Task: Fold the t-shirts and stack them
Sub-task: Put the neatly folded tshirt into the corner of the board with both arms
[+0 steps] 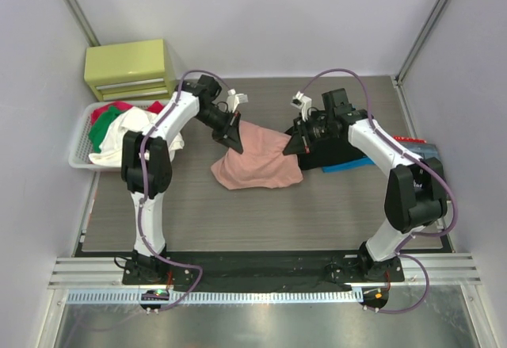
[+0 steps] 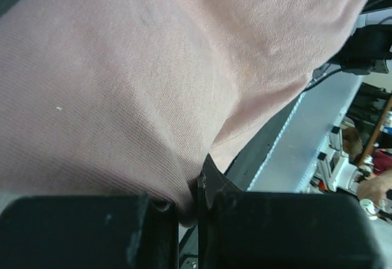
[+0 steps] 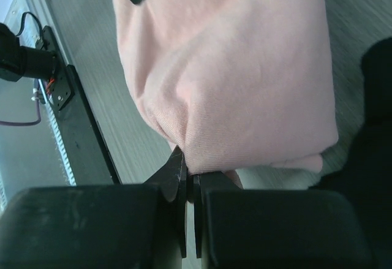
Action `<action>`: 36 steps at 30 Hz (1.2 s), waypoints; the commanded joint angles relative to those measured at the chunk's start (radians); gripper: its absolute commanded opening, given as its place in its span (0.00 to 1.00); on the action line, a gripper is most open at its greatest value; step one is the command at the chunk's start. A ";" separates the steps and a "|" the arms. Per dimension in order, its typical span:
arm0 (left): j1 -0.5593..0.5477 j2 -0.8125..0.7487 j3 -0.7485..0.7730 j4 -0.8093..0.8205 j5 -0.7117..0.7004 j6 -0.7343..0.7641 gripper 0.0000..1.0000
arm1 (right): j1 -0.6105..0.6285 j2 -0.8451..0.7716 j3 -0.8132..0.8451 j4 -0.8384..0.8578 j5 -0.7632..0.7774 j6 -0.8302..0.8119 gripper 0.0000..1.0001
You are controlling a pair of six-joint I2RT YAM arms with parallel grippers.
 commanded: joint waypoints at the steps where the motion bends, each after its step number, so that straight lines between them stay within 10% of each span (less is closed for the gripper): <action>1: 0.008 -0.028 0.120 0.005 -0.027 -0.001 0.00 | -0.042 -0.068 0.011 -0.013 0.015 -0.026 0.01; 36: -0.104 0.182 0.434 0.023 -0.091 -0.047 0.00 | -0.250 -0.032 0.106 -0.086 0.021 -0.098 0.01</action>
